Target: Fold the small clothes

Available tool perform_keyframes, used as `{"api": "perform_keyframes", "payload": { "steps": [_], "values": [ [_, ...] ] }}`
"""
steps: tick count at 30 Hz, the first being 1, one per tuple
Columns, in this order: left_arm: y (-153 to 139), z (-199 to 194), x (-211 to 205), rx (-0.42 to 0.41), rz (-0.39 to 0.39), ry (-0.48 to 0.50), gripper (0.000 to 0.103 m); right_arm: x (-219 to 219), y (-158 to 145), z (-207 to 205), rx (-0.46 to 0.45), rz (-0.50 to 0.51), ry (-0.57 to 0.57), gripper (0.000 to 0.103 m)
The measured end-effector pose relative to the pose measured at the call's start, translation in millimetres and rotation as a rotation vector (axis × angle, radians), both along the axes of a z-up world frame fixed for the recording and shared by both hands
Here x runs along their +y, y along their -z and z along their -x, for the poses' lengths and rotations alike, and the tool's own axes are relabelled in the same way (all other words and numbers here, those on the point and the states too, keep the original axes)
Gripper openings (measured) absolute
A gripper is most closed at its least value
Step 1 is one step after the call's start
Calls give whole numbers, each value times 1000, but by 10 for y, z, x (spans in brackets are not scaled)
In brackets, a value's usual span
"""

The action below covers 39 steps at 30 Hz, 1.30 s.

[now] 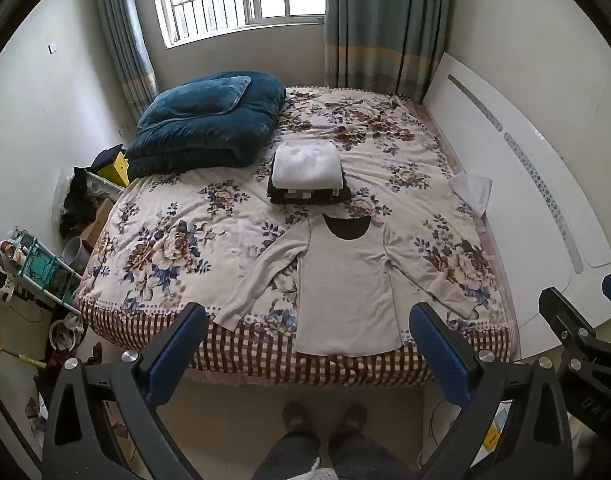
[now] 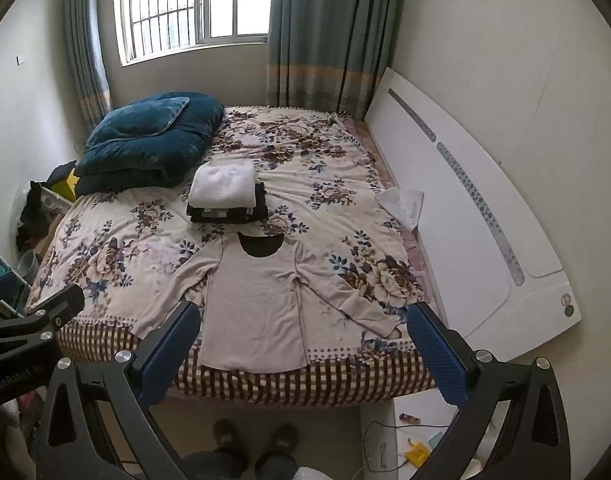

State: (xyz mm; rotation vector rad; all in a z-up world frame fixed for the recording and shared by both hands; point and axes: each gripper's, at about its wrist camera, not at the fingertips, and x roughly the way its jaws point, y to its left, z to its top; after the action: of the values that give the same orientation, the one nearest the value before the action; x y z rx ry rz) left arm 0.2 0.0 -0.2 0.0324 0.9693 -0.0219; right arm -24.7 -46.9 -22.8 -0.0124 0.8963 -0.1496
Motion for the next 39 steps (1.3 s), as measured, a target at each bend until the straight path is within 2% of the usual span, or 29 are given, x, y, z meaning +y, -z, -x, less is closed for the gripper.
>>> {"api": "perform_keyframes", "payload": {
  "steps": [39],
  "values": [
    [-55,-96,74,-6,1,-1,103,106,-29,-42,-1,-11,-5,103]
  ]
}}
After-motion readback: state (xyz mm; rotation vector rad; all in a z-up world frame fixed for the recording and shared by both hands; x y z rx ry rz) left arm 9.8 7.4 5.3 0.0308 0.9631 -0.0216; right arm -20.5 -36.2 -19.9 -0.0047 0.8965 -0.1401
